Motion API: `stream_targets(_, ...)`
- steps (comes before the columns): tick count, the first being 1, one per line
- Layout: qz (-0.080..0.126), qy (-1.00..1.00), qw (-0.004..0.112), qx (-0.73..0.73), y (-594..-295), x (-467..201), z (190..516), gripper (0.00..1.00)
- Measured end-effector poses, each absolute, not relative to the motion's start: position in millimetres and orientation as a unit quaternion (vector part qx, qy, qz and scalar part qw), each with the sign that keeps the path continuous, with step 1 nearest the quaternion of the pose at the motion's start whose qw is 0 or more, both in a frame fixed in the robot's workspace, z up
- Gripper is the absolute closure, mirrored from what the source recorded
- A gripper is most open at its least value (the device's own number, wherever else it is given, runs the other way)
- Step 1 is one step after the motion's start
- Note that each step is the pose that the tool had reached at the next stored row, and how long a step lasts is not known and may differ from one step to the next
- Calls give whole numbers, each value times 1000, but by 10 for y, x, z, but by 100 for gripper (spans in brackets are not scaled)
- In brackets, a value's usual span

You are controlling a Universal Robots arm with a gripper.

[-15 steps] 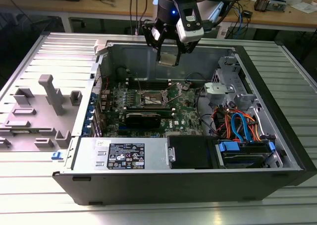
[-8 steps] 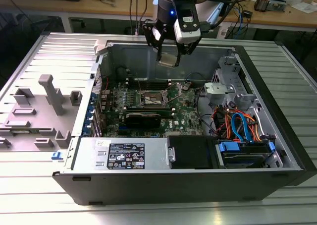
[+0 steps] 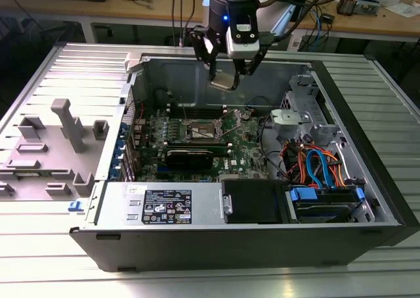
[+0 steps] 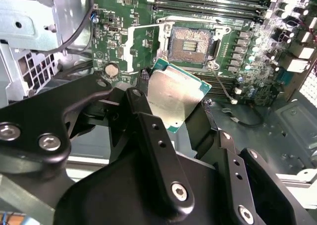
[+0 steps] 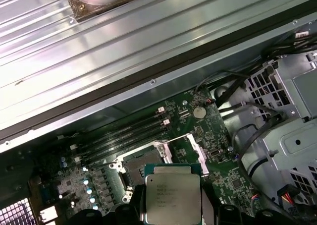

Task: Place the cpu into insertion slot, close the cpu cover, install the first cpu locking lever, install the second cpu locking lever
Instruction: 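Place the cpu into insertion slot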

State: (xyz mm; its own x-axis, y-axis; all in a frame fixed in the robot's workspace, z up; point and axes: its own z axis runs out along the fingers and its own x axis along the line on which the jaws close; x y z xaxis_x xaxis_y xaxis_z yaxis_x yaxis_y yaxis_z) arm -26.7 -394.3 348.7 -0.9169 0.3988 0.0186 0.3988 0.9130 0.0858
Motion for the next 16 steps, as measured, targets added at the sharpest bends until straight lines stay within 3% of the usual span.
stream_targets(16, -44, -977, 0, -208, -4036, -266, 3476, 45)
